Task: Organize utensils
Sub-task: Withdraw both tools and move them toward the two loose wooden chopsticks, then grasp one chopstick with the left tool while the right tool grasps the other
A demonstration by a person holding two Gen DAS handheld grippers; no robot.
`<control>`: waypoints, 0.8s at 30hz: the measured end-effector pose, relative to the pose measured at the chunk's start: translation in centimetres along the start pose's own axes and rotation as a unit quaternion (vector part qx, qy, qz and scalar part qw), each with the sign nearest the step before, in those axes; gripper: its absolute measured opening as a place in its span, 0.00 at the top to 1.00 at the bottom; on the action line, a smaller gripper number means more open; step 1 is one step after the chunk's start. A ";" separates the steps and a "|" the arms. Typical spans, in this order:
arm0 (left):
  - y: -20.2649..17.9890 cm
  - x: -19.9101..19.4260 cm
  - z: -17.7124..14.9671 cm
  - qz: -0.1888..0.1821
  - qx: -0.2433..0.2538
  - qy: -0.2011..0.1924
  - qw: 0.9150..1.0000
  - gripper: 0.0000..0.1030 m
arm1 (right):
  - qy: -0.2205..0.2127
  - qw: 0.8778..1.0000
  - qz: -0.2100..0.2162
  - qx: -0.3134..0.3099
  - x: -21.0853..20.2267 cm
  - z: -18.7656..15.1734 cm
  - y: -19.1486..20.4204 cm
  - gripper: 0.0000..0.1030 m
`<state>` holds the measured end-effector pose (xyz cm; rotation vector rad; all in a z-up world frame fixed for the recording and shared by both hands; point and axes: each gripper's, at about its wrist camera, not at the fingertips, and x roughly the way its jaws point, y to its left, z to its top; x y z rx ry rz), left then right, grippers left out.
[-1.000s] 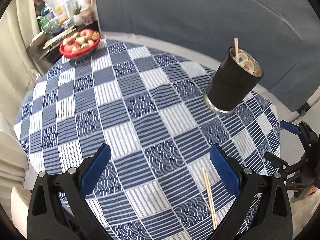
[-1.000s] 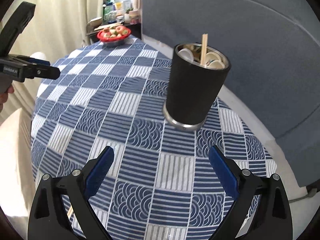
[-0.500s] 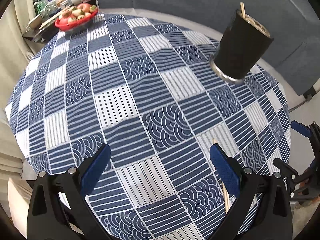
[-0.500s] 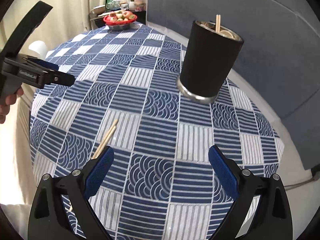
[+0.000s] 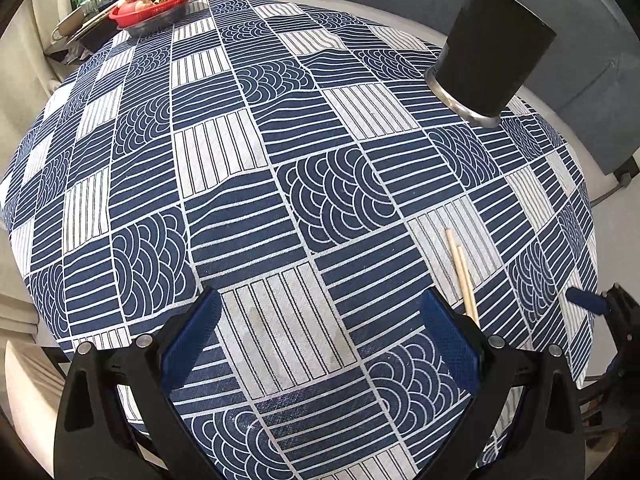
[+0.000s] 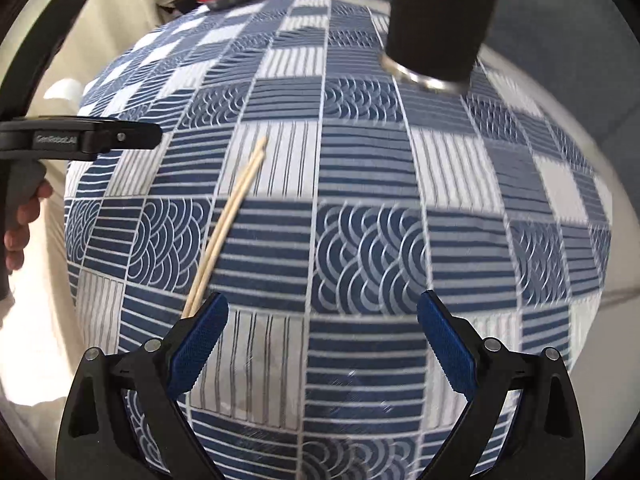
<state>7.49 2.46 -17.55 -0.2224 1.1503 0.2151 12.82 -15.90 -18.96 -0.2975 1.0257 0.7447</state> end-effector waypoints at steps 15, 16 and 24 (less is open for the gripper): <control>-1.2 1.7 -1.3 0.002 0.038 0.010 0.999 0.06 | 0.036 0.999 -0.021 0.009 1.9 0.0 3.7 0.10; -1.2 1.8 -1.4 0.002 0.039 0.011 0.999 0.06 | 0.038 0.999 -0.025 0.011 2.0 0.1 3.7 0.09; -1.8 2.1 -1.8 -0.003 0.042 0.018 0.999 0.06 | 0.060 0.996 -0.057 0.042 2.8 0.7 3.1 0.08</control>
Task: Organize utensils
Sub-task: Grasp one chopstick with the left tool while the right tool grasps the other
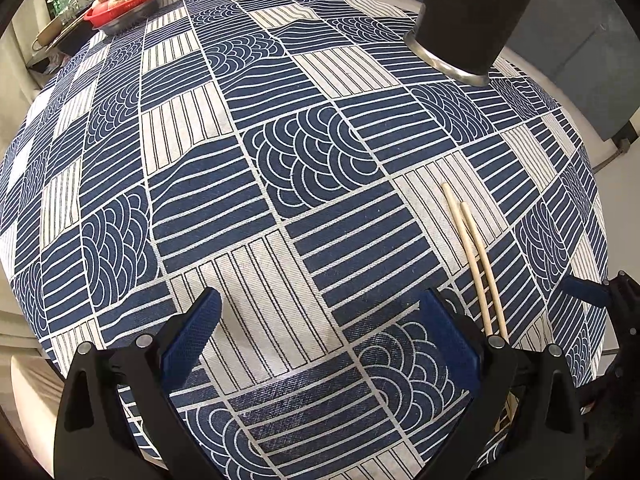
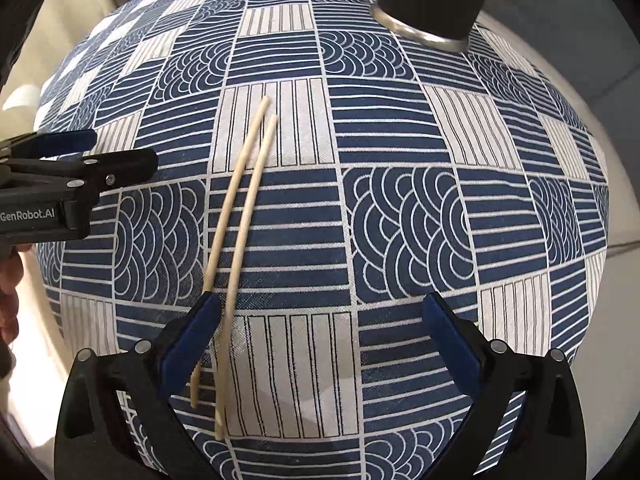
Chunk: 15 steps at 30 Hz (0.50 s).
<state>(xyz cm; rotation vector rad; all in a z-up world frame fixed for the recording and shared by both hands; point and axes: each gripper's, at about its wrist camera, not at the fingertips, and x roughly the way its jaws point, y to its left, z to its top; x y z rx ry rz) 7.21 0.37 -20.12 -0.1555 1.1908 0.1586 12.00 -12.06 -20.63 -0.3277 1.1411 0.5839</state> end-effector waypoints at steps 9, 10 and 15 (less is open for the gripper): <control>-2.3 0.4 0.5 -0.022 0.014 0.022 0.999 0.06 | -0.013 1.000 0.015 -0.011 -0.1 -0.6 -1.0 0.06; -2.6 0.5 0.5 -0.026 0.015 0.025 0.999 0.06 | -0.014 1.000 0.015 -0.011 -0.1 -0.6 -1.0 0.06; -4.3 1.0 0.7 -0.028 0.038 0.036 0.998 0.06 | -0.020 1.000 0.016 -0.012 -0.2 -0.9 -0.8 0.06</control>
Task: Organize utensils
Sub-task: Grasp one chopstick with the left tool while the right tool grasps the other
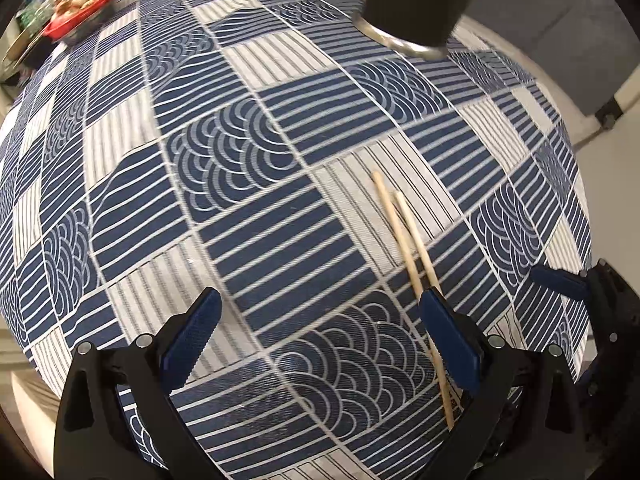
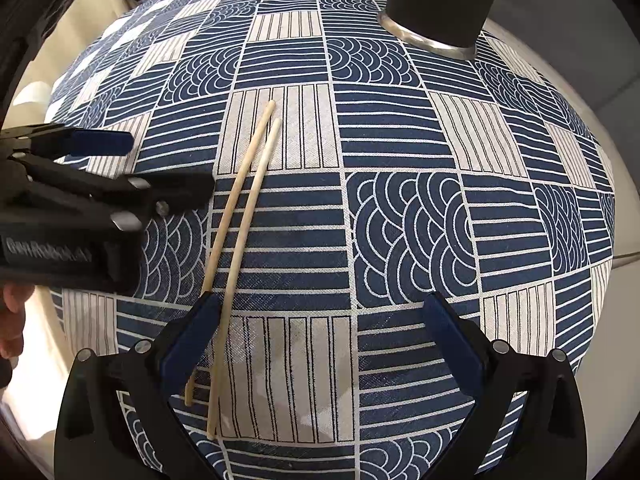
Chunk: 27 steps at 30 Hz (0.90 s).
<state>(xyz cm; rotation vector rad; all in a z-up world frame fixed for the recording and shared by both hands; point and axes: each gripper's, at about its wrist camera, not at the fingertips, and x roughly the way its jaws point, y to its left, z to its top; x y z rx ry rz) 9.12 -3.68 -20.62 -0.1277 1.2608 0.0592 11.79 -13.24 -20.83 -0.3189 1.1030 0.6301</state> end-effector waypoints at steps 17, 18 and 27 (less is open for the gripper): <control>-1.4 1.3 -0.2 0.055 0.001 0.037 0.998 0.07 | 0.001 1.000 -0.001 0.003 -0.2 -0.6 0.1 0.06; -1.3 1.2 -0.3 0.056 0.000 0.036 0.998 0.08 | 0.004 1.000 -0.001 0.003 -0.1 -0.5 0.1 0.06; 1.8 -0.6 -0.5 0.026 -0.033 0.038 0.998 0.95 | 0.018 1.000 0.020 0.006 -1.5 0.3 -1.9 0.96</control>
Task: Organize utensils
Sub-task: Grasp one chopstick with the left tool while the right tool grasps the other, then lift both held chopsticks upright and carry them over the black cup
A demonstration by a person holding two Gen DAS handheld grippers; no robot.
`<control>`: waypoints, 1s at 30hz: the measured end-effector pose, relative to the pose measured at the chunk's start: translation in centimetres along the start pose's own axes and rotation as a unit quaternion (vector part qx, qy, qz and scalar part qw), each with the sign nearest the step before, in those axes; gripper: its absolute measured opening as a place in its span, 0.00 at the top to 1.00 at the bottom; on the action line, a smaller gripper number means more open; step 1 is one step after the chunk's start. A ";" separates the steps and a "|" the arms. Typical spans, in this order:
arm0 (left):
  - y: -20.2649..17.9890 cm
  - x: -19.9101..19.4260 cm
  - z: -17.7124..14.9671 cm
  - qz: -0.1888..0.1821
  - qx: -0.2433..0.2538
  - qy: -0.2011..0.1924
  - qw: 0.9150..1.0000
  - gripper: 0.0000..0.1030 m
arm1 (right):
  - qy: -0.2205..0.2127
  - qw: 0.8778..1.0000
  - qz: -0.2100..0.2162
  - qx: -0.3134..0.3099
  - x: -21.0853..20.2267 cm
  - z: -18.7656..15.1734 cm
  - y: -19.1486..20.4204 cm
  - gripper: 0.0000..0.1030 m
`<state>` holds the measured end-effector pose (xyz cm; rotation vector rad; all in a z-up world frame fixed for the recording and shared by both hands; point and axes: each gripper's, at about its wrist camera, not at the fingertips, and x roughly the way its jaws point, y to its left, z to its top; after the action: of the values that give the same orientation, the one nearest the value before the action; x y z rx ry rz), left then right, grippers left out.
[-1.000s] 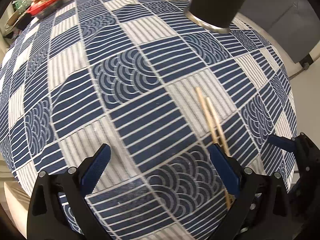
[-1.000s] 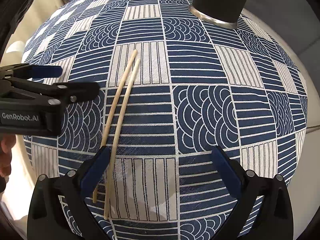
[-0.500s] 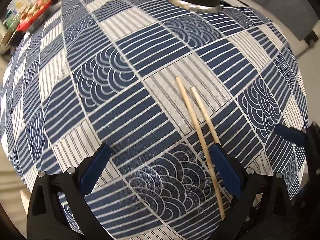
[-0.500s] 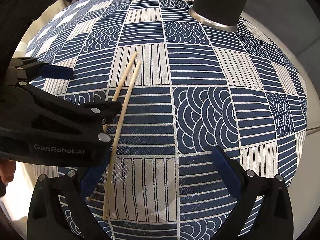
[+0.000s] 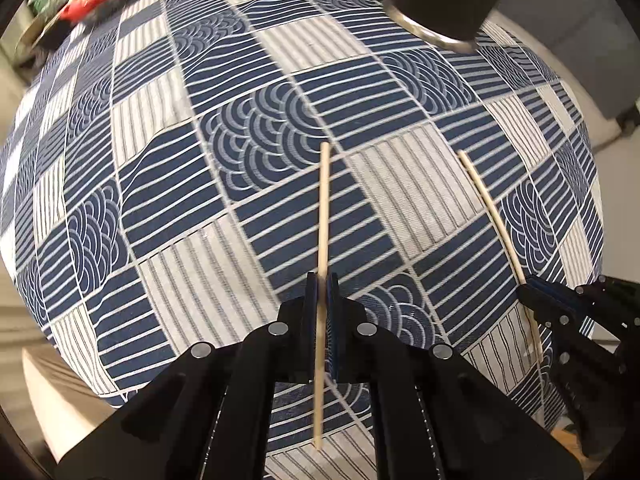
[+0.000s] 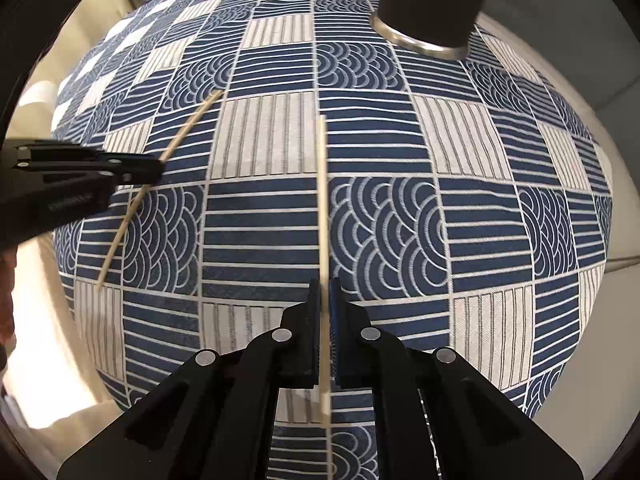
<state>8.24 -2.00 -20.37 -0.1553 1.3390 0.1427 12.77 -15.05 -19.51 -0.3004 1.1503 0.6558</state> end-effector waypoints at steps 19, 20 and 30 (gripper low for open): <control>5.3 -6.5 4.6 0.025 -0.046 -0.060 0.997 0.95 | -0.062 0.996 -0.057 0.042 -7.5 3.4 -9.4 0.96; 5.4 -7.1 5.1 0.028 -0.046 -0.068 0.996 0.95 | -0.074 0.994 -0.060 0.044 -8.7 4.2 -10.0 0.96; 5.4 -15.8 11.5 0.053 -0.038 -0.165 0.984 0.95 | -0.189 0.977 -0.089 0.040 -17.4 9.9 -12.5 0.96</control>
<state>14.65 5.28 -2.62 -0.1186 1.0108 0.2958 23.51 -25.04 -1.08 -0.1970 0.7728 0.4810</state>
